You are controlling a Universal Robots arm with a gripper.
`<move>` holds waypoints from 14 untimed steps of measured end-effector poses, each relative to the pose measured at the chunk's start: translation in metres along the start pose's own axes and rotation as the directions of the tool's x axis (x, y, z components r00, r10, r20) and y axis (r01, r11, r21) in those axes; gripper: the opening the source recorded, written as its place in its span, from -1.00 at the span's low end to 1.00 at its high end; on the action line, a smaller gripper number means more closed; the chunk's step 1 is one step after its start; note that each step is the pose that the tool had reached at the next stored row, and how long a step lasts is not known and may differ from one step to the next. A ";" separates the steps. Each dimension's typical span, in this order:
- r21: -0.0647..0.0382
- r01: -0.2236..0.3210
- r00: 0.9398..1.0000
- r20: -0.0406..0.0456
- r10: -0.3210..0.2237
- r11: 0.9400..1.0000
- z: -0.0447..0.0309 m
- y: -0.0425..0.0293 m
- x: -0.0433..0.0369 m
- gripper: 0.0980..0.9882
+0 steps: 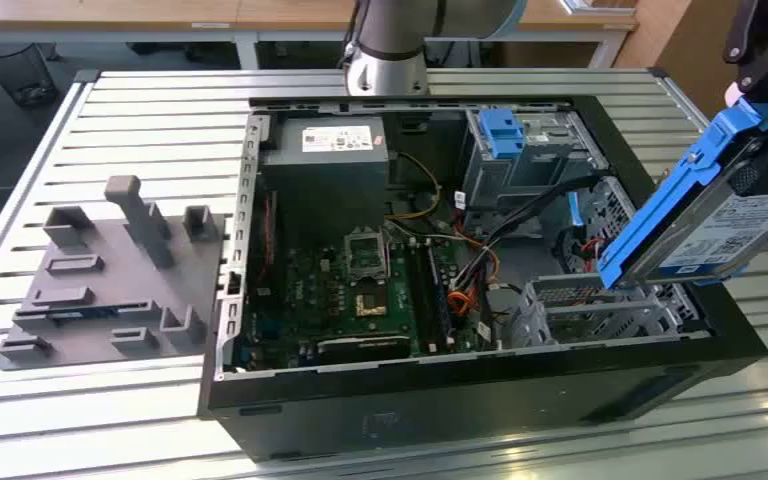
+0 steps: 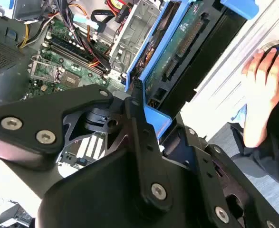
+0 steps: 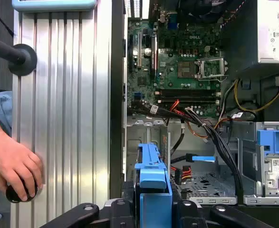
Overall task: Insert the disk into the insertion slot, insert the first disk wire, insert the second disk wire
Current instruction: 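Insert the disk into the insertion slot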
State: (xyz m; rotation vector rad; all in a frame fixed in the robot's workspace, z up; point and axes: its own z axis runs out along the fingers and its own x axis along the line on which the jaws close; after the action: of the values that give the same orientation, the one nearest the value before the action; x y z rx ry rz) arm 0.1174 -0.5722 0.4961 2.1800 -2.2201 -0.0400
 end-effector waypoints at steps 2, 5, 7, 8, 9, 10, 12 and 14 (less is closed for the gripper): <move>0.000 0.000 1.000 0.000 0.000 1.000 0.0000 0.0000 0.0000 -0.39; 0.000 0.000 1.000 0.000 0.000 1.000 0.0000 0.0002 0.0000 -0.39; 0.000 0.000 1.000 0.000 0.000 1.000 0.0000 0.0008 0.0000 -0.39; 0.000 0.000 1.000 0.000 0.000 1.000 0.0001 0.0014 0.0000 -0.39; 0.000 0.000 1.000 0.000 0.000 1.000 0.0003 0.0019 0.0000 -0.39; 0.000 0.000 1.000 0.000 0.000 1.000 0.0004 0.0026 0.0000 -0.39; 0.000 0.000 1.000 0.000 0.000 1.000 0.0006 0.0043 -0.0001 -0.39; 0.000 0.000 1.000 0.000 0.000 1.000 0.0010 0.0059 -0.0002 -0.39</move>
State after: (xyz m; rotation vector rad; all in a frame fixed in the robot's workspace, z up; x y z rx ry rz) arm 0.1115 -0.5719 0.4953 2.1800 -2.2200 -0.0400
